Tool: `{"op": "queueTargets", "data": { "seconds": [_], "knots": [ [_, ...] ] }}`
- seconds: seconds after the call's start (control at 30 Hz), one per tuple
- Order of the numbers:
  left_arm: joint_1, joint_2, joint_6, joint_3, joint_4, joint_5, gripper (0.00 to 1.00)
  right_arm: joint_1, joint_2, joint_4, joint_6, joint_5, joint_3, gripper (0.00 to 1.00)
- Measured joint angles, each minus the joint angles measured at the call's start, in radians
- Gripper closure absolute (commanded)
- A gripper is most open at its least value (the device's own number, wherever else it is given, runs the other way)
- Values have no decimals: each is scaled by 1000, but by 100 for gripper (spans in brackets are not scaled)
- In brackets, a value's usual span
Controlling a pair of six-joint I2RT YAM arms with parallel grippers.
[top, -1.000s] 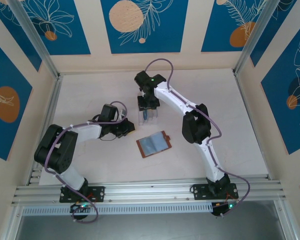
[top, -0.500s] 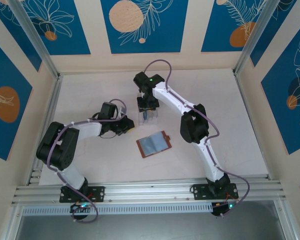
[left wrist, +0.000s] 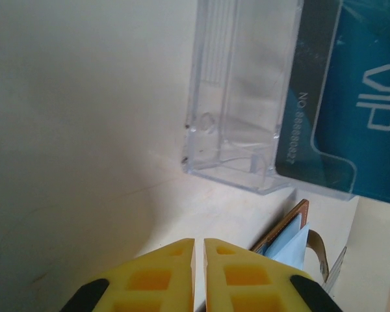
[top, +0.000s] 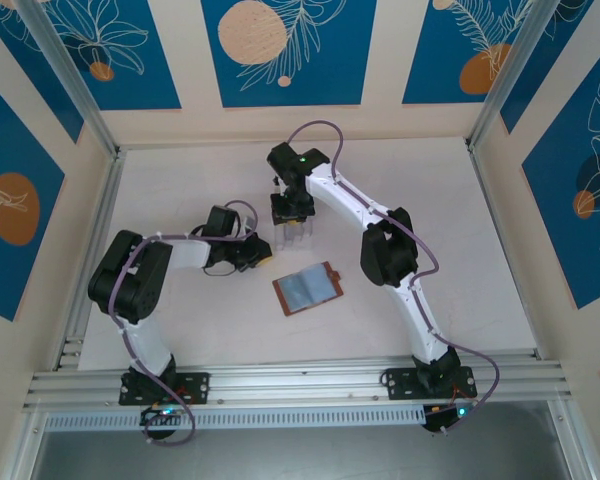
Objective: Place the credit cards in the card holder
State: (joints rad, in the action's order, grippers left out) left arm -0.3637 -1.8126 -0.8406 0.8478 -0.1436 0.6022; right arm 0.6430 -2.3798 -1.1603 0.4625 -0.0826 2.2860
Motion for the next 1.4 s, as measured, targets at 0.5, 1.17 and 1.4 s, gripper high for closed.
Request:
{"op": "queueTargets", "data": {
  "seconds": [0.5, 1.17, 1.4],
  "knots": [
    [1, -9, -15, 2, -21, 0, 89, -29, 1, 46, 0, 106, -50, 72],
    [1, -24, -18, 2, -29, 0, 90, -46, 49, 94, 1, 165, -130, 74],
    [1, -30, -18, 7, -29, 0, 90, -48, 54, 100, 1, 170, -142, 75]
  ]
}}
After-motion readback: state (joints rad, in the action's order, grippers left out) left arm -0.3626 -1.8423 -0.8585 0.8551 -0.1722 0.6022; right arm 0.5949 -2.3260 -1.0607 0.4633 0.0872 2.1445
